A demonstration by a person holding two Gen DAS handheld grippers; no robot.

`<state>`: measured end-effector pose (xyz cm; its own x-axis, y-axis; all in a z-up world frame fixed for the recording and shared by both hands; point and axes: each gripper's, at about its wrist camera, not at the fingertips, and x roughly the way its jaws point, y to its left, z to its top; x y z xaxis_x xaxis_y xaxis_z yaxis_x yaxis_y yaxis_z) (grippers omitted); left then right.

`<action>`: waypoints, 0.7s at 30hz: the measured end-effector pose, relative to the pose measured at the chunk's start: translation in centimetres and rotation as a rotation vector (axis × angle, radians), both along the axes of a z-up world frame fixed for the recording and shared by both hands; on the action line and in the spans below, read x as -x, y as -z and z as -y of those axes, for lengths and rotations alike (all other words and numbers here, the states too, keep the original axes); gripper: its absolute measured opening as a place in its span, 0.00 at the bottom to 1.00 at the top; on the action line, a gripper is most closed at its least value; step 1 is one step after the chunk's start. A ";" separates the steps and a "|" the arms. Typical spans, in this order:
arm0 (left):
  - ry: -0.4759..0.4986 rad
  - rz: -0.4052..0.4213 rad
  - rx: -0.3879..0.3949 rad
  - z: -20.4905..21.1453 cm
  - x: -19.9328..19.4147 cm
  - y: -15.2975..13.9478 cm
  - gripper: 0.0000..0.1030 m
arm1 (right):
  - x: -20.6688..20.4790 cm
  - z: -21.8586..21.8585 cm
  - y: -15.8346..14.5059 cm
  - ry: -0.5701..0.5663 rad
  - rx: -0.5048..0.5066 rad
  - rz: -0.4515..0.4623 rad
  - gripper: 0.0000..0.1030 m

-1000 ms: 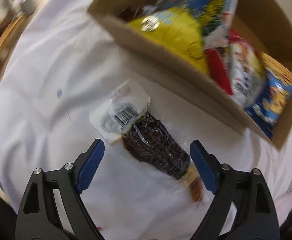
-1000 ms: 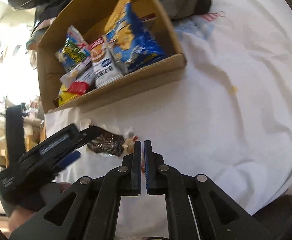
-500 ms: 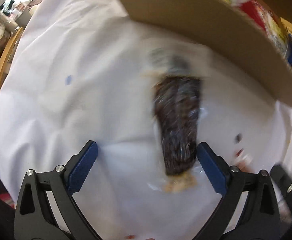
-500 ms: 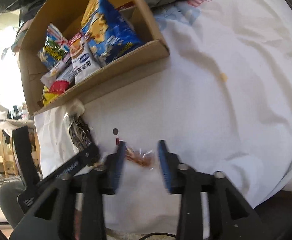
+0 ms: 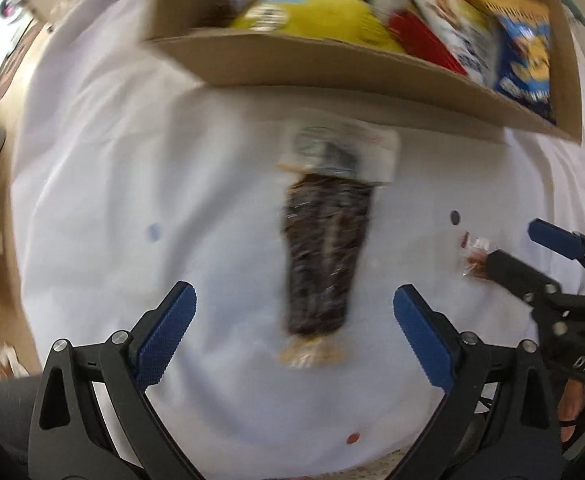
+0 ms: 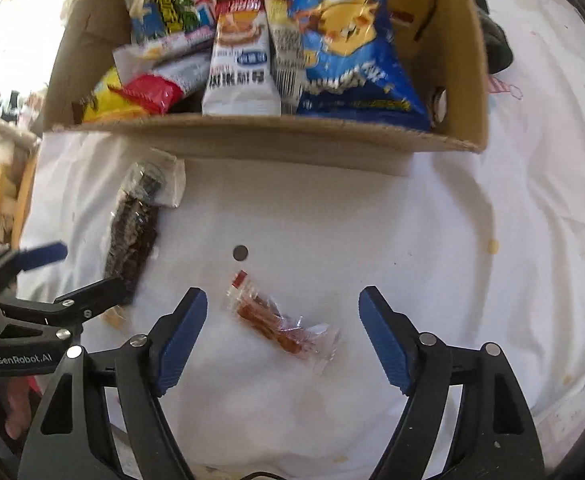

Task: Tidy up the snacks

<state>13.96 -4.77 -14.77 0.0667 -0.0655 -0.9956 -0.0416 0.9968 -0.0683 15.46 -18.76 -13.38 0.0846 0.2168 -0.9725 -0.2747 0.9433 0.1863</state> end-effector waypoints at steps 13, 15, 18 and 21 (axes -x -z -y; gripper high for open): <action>0.075 0.077 -0.057 4.5 0.7 1.4 0.48 | 0.8 -1.7 2.1 -0.085 0.035 0.007 0.17; 0.053 0.078 -0.038 3.4 1.4 1.3 0.44 | 0.9 -1.7 2.1 -0.081 0.017 -0.001 0.14; -0.002 0.080 -0.006 0.1 2.6 0.5 0.42 | 0.7 -0.7 1.7 -0.027 -0.075 -0.033 0.11; -0.041 0.081 0.011 -1.2 2.8 0.1 0.42 | 0.7 0.9 1.2 0.039 -0.141 -0.040 0.10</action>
<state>11.18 -3.60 -14.86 0.1503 -0.0719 -0.9860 -0.0763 0.9935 -0.0840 14.71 -19.63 -14.57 0.0569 0.3484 -0.9356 -0.2284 0.9168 0.3275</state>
